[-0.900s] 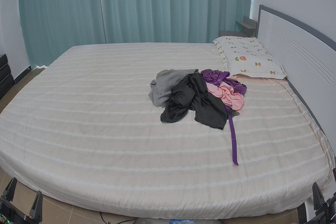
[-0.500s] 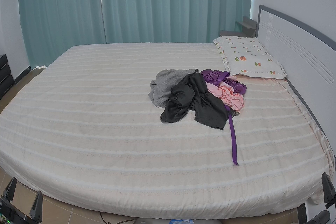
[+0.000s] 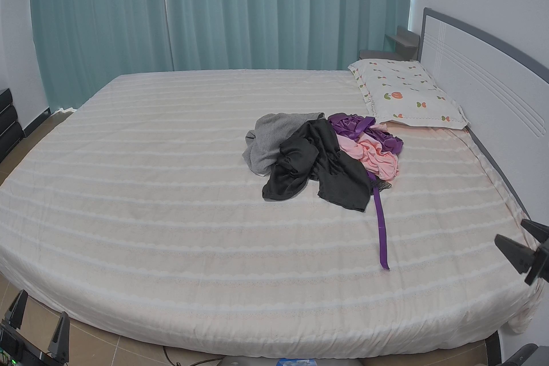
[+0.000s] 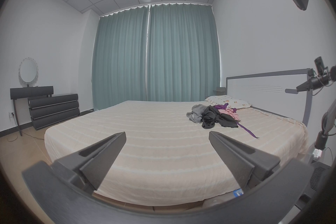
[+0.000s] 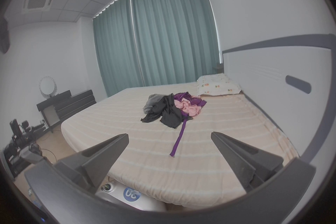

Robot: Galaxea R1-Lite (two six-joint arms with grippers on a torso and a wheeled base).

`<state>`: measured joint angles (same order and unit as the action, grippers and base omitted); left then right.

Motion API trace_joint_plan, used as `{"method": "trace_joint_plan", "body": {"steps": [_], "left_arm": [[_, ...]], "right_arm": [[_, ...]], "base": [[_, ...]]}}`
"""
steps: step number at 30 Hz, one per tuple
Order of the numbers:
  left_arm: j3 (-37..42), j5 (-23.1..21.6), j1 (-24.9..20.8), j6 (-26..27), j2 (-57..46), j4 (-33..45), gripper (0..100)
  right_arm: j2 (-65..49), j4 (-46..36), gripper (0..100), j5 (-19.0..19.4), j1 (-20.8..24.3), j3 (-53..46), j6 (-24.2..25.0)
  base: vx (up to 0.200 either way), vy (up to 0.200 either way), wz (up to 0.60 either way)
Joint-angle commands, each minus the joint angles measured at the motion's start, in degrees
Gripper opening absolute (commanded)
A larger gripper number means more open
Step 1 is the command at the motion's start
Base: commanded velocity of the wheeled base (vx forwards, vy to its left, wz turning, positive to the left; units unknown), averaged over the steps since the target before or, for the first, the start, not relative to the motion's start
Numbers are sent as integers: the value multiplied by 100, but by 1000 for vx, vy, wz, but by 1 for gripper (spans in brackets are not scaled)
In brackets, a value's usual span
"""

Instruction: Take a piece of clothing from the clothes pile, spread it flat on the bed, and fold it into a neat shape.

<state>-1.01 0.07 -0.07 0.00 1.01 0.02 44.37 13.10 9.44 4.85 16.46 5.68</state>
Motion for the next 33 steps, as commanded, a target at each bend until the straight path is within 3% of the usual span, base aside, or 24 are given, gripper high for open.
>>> {"method": "trace_joint_plan", "body": {"steps": [1, 6, 8, 17, 33], "left_arm": [[101, 1, -1, -9, -66, -2, 100], [101, 1, -1, 0, -66, -2, 100], [101, 1, -1, 0, -57, -2, 100], [101, 1, -1, 0, -66, -2, 100], [101, 1, -1, 9, -66, 6, 100]], "right_arm": [[6101, 2601, 100, -73, 728, 1747, 1111], [7648, 2715, 100, -777, 991, 3127, 1726], [8078, 2662, 100, -864, 1097, 3654, 1998], [9212, 2091, 100, -882, 1211, 5183, 2578], [10416, 1186, 100, -891, 1158, 6897, 3229]], "base": [[0, 0, 0], [0, 0, 0], [0, 0, 0], [0, 0, 0], [0, 0, 0]]}}
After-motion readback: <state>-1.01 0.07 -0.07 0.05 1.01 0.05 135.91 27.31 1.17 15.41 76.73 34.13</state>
